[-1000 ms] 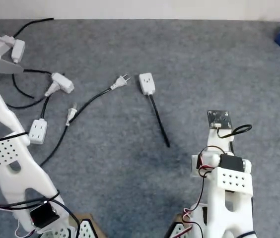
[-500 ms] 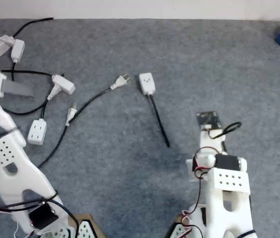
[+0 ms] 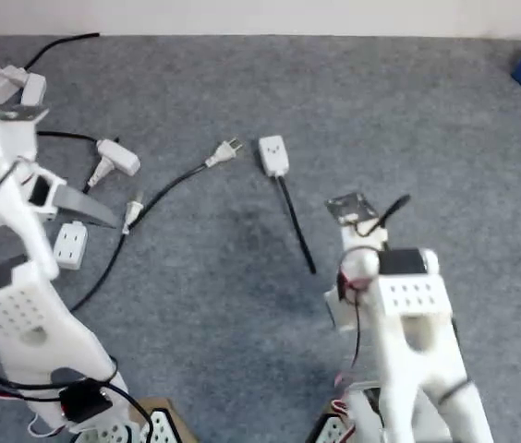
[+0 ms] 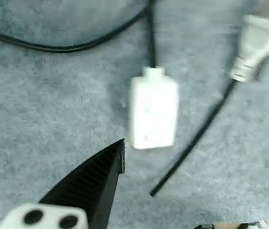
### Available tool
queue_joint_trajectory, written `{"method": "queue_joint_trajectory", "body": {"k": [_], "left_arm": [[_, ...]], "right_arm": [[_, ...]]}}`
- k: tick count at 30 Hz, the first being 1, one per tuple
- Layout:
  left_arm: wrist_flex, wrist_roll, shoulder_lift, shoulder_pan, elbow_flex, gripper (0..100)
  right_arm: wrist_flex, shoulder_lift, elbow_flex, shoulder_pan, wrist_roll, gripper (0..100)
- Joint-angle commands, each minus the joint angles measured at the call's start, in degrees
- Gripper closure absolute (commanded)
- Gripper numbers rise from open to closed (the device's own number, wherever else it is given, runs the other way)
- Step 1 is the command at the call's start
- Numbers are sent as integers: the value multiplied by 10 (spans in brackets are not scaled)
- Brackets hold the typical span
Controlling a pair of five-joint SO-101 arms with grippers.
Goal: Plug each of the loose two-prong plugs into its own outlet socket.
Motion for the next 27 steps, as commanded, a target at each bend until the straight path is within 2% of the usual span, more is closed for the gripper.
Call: {"method": "queue_joint_trajectory", "body": {"k": [1,5,10,12,20,23,27], "left_arm": [[5,0,-102,22,46,441],[5,-25,-105,21,65,441],[5,-61,-102,21,80,441],[5,-63,-102,25,80,441],[-23,-62,-101,27,83,441],[-37,-68,-101,13,108,441],[-98,-97,-92,-20,151,489]], "right_arm": [[5,70,-68,-25,54,783],[10,127,-175,-62,65,783],[89,224,-340,-77,64,783],[109,268,-388,-91,38,783],[122,361,-506,-206,18,783],[125,362,-522,-210,17,783],[145,363,-519,-149,-12,783]]}}
